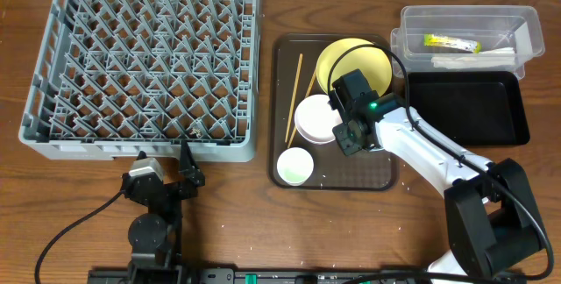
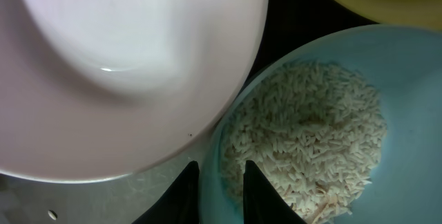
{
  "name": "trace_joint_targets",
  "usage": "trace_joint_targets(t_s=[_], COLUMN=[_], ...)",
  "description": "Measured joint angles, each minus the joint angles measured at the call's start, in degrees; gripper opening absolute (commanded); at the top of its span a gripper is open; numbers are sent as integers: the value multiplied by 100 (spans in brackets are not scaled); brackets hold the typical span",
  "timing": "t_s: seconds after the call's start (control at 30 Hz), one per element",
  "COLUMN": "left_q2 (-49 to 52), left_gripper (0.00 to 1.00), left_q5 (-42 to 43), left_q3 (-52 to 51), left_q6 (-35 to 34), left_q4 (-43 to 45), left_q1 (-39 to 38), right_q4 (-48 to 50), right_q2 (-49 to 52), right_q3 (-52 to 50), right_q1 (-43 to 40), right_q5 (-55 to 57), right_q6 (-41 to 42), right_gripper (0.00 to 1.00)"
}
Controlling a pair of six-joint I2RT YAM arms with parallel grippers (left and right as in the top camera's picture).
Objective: Sort waste into correct bins and load items into the dishwasher
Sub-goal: 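Grasp the rim of the blue rice bowl with the right gripper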
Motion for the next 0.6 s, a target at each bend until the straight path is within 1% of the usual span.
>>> trace_joint_targets(t_s=[0.13,0.23,0.3,0.37,0.47,0.6], left_q2=[0,0,0,0,0,0], left_gripper=[88,88,88,88,88,88], left_q5=[0,0,0,0,0,2], left_q3=[-2,0,-2,0,0,-2], left_q6=[2,2,2,2,0,0], left_q4=[-2,-2,0,0,-2,0], left_q1=[0,0,0,0,0,0], right_q4=[-4,-7,-4,-2,-9,0], right_q2=[0,0,0,0,0,-2], right_q3=[0,0,-4,-33,-142,-190], right_q1=[11,37,81,107,116,127], right_q5=[-2,0,0,-2,2,15], right_q6=[0,-4,-2,-11,-11,4], right_gripper=[19,15,15,12,1,1])
